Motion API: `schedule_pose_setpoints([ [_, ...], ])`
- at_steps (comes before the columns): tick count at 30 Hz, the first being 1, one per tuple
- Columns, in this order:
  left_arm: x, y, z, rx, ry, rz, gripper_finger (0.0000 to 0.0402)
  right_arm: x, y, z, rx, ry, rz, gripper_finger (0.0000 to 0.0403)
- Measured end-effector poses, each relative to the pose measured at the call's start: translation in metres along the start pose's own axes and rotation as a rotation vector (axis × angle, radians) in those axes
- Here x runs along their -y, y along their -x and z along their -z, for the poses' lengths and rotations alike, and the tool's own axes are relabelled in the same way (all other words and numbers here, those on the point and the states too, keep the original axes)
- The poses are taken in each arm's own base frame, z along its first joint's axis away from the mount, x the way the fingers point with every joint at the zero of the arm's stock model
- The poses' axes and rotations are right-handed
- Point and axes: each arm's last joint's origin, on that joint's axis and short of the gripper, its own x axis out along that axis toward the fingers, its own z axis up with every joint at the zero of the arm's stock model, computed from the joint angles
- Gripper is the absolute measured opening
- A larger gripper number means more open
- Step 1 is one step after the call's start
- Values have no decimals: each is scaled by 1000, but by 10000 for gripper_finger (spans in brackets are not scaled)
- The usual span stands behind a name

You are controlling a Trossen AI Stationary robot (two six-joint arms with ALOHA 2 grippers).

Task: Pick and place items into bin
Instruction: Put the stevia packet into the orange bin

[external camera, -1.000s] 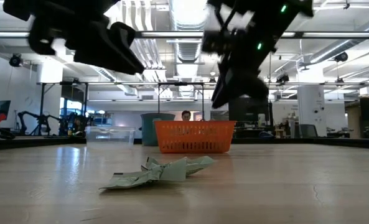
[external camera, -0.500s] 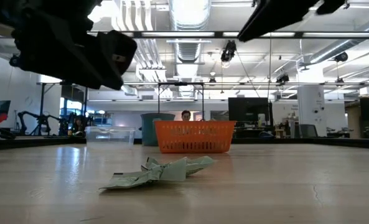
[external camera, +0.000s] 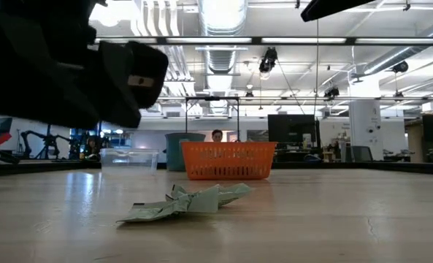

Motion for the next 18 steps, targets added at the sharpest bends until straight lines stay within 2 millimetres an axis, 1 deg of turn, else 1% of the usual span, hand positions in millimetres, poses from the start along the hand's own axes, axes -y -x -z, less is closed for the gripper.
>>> schedule_pose_setpoints([
  [8,1,-19,11,-31,9,5,100,0,0,0,-1,-15,0,70],
  [13,-2,-28,13,-40,78,-4,100,0,0,0,-2,-18,0,68],
  [18,-6,-31,15,-72,146,2,105,0,0,0,-3,-22,-1,68],
])
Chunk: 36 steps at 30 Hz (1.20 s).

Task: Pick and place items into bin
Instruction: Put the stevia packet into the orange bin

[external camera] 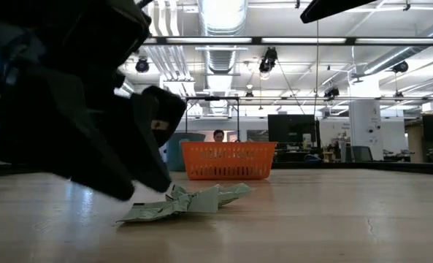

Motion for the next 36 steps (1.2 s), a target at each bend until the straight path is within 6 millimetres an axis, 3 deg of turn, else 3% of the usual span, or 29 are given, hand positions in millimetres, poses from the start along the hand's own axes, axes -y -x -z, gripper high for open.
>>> schedule_pose_setpoints([
  [15,1,1,2,-51,53,30,200,0,0,0,0,-3,-3,68],
  [36,-1,-6,4,-80,74,14,206,0,0,0,0,-10,-3,68],
])
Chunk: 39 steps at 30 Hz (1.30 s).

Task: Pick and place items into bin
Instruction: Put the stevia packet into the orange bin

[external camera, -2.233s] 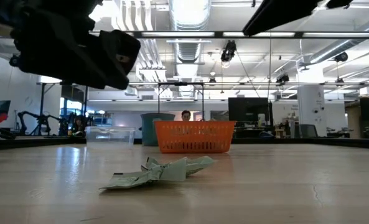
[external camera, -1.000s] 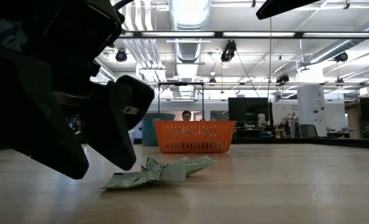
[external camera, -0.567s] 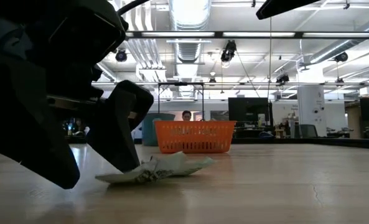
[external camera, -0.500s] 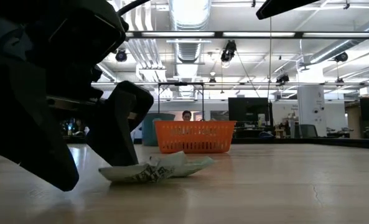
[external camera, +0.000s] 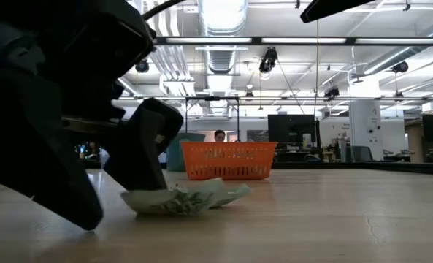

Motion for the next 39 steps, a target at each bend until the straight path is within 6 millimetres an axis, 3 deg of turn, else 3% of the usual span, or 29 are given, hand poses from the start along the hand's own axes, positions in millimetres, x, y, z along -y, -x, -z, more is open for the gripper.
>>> schedule_pose_setpoints([
  [11,-10,-14,-6,-9,23,-20,187,0,0,2,-7,-10,1,68],
  [25,-15,-13,-5,-13,28,-49,9,0,-1,2,-8,-12,1,68],
  [33,-15,-8,-5,-19,22,-53,10,0,-1,2,-8,-12,1,68],
  [39,-14,10,-10,-71,2,-64,10,0,-1,2,-11,-9,1,68],
])
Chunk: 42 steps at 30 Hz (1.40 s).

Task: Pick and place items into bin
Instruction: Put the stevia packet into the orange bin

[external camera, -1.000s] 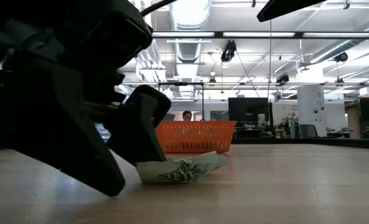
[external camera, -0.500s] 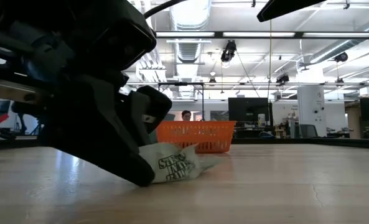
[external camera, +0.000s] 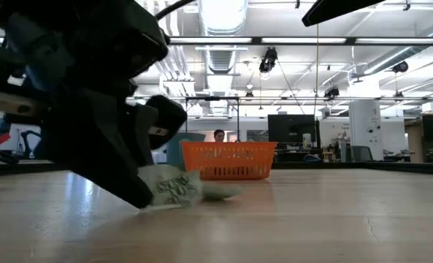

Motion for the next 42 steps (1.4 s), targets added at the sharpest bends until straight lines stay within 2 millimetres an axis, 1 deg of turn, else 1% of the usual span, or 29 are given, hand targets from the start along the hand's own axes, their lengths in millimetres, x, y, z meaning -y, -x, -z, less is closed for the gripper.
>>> schedule_pose_setpoints([
  [4,-1,16,-6,-11,0,-47,10,0,0,1,-1,1,0,68],
  [7,-1,23,-8,-17,-2,-80,10,0,0,1,-3,2,0,68],
  [13,-3,32,-12,-13,-60,-153,11,0,-1,2,-4,3,1,68],
  [19,-18,39,-17,-36,-179,-260,11,0,-1,2,-3,-6,1,68],
  [26,-51,54,-26,-41,-247,-441,11,0,-1,3,-5,-16,1,68],
  [32,-87,72,-29,-49,-178,-570,11,-1,-2,4,-8,-14,2,68],
  [37,-116,85,-25,-76,-114,-640,11,-1,-2,5,-11,-11,2,68],
  [42,-136,92,-20,-91,-65,-688,11,-1,-2,5,-12,-11,2,68],
])
